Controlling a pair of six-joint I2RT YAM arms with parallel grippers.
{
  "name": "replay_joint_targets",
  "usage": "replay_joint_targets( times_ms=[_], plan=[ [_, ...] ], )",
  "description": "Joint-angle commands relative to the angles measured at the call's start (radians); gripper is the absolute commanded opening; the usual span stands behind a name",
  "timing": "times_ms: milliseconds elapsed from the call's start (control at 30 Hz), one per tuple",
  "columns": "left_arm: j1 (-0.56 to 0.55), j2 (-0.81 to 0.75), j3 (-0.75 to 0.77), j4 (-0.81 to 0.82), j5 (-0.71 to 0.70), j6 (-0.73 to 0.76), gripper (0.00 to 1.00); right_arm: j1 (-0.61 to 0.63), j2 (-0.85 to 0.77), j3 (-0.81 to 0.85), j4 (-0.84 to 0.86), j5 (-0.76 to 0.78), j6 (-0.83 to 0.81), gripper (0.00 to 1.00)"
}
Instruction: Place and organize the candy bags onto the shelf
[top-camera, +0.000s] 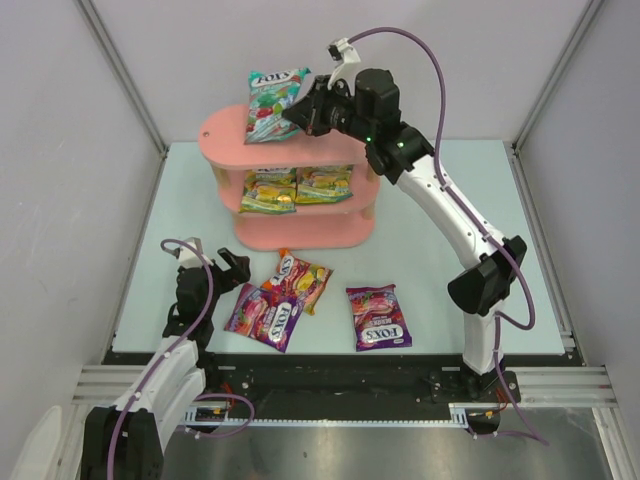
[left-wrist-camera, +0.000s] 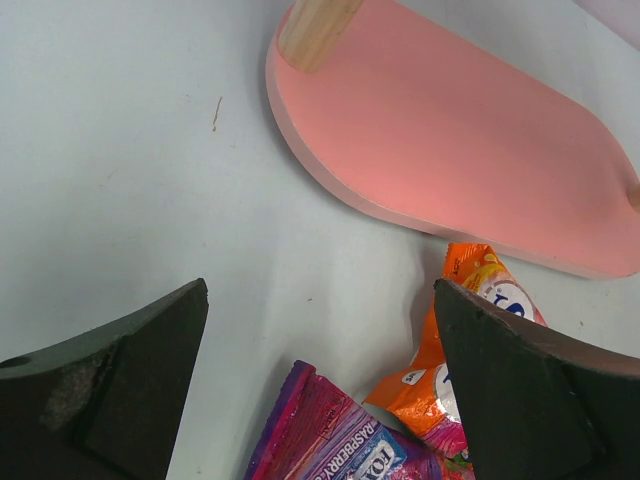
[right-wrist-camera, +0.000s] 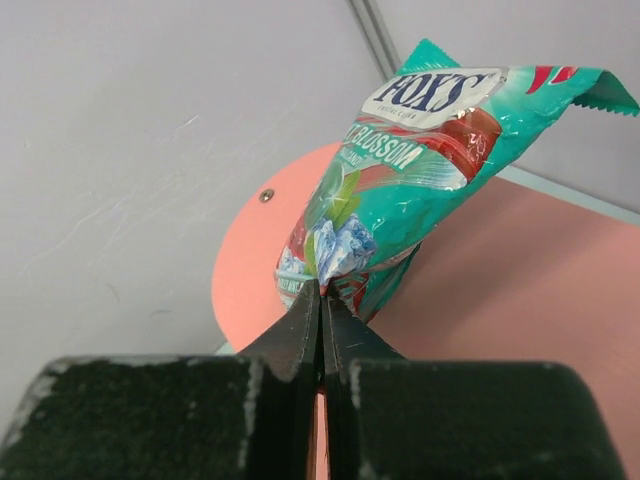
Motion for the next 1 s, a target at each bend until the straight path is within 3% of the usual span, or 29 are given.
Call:
replay_joint_targets(
  times_ms=[0, 300, 767, 967],
  plan=[
    [0.007, -0.001, 0.020, 0.033, 0.012, -0.014, 1.00, 0.005, -0.064, -0.017, 0.087, -0.071, 0.062, 0.00],
    [0.007, -0.001, 0.020, 0.030, 0.012, -0.014, 1.00, -0.009, -0.129, -0.175, 0.202, -0.118, 0.157, 0.00],
    [0.007, 0.001, 0.020, 0.031, 0.009, -0.015, 1.00, -0.015, -0.089, -0.165, 0.221, -0.156, 0.191, 0.00],
    [0.007, 0.004, 0.022, 0.030, 0.010, -0.015, 1.00, -0.015, -0.072, -0.165, 0.227, -0.182, 0.202, 0.09]
  ],
)
